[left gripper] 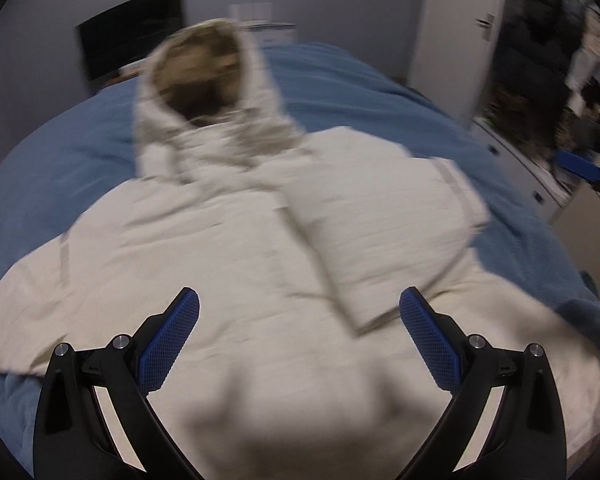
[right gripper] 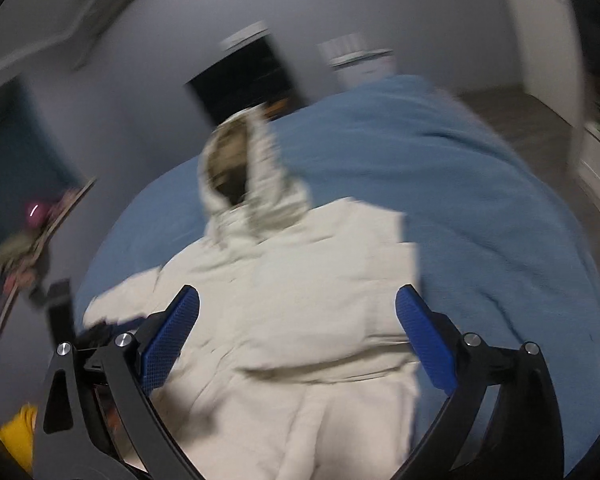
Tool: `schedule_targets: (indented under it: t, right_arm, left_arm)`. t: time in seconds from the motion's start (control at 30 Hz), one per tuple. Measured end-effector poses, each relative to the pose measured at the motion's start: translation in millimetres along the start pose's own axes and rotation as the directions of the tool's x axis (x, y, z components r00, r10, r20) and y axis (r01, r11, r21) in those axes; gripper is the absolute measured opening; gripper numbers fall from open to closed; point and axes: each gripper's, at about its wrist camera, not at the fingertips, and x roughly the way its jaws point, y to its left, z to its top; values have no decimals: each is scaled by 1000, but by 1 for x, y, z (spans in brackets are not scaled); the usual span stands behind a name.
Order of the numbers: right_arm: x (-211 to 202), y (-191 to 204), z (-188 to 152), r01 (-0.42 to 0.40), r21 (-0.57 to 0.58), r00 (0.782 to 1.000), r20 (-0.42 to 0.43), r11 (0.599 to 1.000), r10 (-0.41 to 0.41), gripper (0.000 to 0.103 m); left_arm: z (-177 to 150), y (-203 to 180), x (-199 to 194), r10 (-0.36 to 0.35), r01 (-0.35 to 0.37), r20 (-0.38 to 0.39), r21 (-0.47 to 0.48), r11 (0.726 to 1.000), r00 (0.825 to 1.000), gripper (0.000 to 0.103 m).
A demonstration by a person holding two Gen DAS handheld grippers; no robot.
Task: Fold large clothes
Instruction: 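Grasp the other sleeve with the left tool and fold it across the body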
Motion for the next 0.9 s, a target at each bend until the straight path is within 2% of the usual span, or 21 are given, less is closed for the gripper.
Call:
schedule_targets:
  t: [0.07, 0.1, 0.27, 0.3, 0.43, 0.57, 0.6, 0.63, 0.67, 0.7, 0.73, 0.8, 0.9]
  right_arm:
    - [-2, -21, 2, 16, 105, 1000, 21, 994, -19, 94]
    - [-2, -28, 3, 24, 137, 999, 28, 990, -28, 94]
    - [-1, -49, 2, 58, 209, 996, 54, 976, -70, 94]
    - [0, -53, 1, 52, 225, 996, 55, 973, -66, 94]
    - [1, -62, 0, 46, 248, 996, 62, 968, -63, 94]
    - [4, -62, -1, 48, 251, 995, 68, 967, -67, 95]
    - [6, -62, -1, 47, 251, 996, 66, 967, -66, 95]
    - [8, -62, -2, 47, 250, 996, 63, 967, -65, 95]
    - [10, -62, -3, 48, 247, 996, 59, 968, -65, 95]
    - [12, -62, -4, 48, 244, 996, 57, 968, -64, 95]
    - [13, -61, -4, 49, 244, 996, 55, 969, -64, 95]
    - [16, -60, -6, 48, 239, 997, 48, 970, -61, 95]
    - [18, -56, -7, 50, 223, 997, 49, 974, -63, 94]
  left_arm:
    - [10, -30, 15, -47, 47, -5, 59, 997, 999, 97]
    - [14, -46, 24, -45, 45, -4, 98, 994, 999, 97]
    - [21, -107, 64, -55, 55, -8, 240, 969, 998, 96]
    - [21, -118, 72, -54, 55, -12, 270, 961, 998, 92]
    - [16, -142, 102, -31, 51, -66, 331, 942, 997, 78]
    - [7, -152, 126, 46, -7, -90, 390, 921, 995, 74]
    - [5, -152, 130, 66, -23, -92, 407, 913, 994, 64]
    - [3, -151, 132, 96, -51, -85, 420, 906, 992, 46]
    - [3, -148, 131, 98, -54, -83, 417, 907, 992, 38]
    - [5, -142, 127, 55, -14, -93, 393, 919, 994, 21]
    - [7, -138, 123, 34, 6, -98, 380, 925, 995, 11]
    - [10, -127, 109, 24, 7, -80, 369, 929, 997, 5]
    - [14, -109, 81, 7, 9, -47, 340, 940, 999, 4]
